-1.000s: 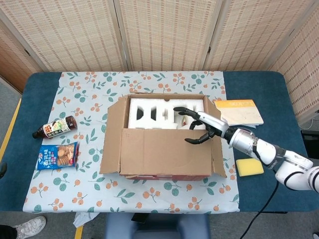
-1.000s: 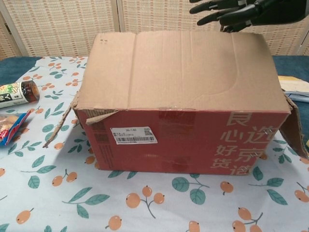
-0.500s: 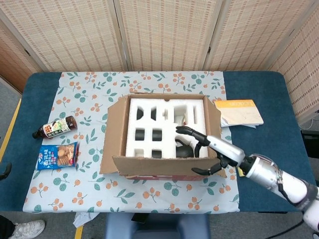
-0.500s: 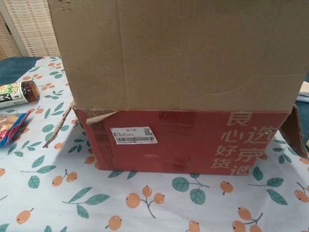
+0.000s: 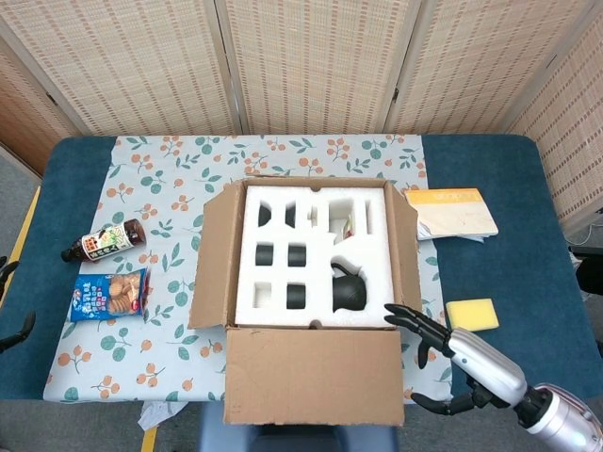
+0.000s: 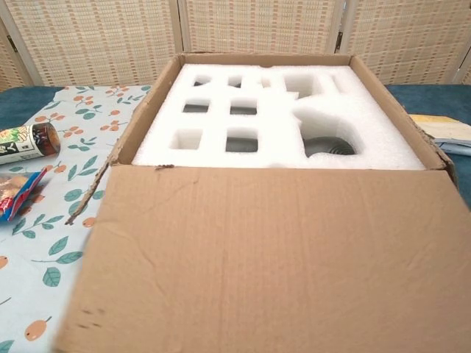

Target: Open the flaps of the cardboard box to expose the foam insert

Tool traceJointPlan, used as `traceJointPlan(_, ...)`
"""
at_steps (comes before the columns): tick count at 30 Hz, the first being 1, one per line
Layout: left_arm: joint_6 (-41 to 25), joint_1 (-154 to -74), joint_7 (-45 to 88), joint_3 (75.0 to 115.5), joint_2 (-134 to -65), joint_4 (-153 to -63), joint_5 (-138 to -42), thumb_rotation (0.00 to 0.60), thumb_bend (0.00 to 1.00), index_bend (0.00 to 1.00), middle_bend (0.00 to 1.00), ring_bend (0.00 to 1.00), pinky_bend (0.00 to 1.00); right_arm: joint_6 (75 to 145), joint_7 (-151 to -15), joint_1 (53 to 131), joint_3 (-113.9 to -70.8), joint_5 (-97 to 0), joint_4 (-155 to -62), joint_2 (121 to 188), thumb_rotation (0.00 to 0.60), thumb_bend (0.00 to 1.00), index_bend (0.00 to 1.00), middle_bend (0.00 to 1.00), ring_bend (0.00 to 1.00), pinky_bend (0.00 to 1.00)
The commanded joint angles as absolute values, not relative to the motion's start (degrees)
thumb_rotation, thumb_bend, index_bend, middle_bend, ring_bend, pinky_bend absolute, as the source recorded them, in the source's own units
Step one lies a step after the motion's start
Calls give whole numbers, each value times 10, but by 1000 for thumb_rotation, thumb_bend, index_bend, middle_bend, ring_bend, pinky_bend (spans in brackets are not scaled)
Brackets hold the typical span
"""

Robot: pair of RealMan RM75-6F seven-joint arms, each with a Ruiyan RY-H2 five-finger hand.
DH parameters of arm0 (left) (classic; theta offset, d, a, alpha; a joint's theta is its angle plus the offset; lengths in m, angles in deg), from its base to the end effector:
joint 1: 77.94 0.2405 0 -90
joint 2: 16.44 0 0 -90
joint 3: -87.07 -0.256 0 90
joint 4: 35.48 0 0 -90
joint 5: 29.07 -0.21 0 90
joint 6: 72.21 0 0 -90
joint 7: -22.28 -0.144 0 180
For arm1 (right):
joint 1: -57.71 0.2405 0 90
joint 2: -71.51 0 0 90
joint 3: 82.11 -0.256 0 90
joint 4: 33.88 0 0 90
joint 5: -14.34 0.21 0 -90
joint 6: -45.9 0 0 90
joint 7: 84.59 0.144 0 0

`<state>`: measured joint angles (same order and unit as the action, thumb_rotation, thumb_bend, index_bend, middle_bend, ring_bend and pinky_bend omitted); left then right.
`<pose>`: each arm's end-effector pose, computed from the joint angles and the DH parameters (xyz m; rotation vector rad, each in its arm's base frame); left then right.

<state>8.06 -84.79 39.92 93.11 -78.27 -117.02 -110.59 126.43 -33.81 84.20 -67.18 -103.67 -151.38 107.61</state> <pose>-0.3525 0.2072 0.1999 -1.2737 -0.9831 -0.9577 -0.1598 -0.1642 0.1928 1.9204 -1.6598 1.4574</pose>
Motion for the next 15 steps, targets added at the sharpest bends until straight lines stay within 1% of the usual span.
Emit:
traceJointPlan(1, 90, -847, 389, 927, -781, -1180, -1118, 600, 478, 0, 0, 0, 0, 1307, -419, 780, -666, -1035, -1453, 1130, 600, 377, 0, 0, 0, 480)
traceJointPlan(3, 96, -846, 382, 924, -781, -1185, -1126, 600, 477, 0, 0, 0, 0, 1324, -476, 749, -677, -1009, -1421, 1161, 600, 377, 0, 0, 0, 451)
traceJointPlan(4, 100, -845, 377, 921, -781, -1189, -1131, 600, 477, 0, 0, 0, 0, 1335, -526, 727, -687, -985, -1398, 1184, 600, 377, 0, 0, 0, 434)
traceJointPlan(7, 106, -842, 357, 917, -779, -1199, -1135, 600, 477, 0, 0, 0, 0, 1354, -687, 667, -718, -893, -1352, 1239, 600, 377, 0, 0, 0, 308)
traceJointPlan(10, 112, -840, 331, 914, -780, -1214, -1135, 600, 478, 0, 0, 0, 0, 1394, -856, 616, -766, -798, -1316, 1311, 600, 377, 0, 0, 0, 167)
traceJointPlan(13, 115, -839, 321, 912, -780, -1220, -1140, 600, 478, 0, 0, 0, 0, 1398, -933, 596, -794, -730, -1303, 1350, 600, 377, 0, 0, 0, 42)
traceJointPlan(14, 116, -839, 316, 912, -780, -1220, -1139, 600, 477, 0, 0, 0, 0, 1397, -945, 594, -802, -713, -1302, 1355, 600, 377, 0, 0, 0, 10)
traceJointPlan(15, 116, -839, 313, 913, -781, -1221, -1137, 600, 478, 0, 0, 0, 0, 1399, -952, 592, -812, -696, -1302, 1360, 600, 377, 0, 0, 0, 0)
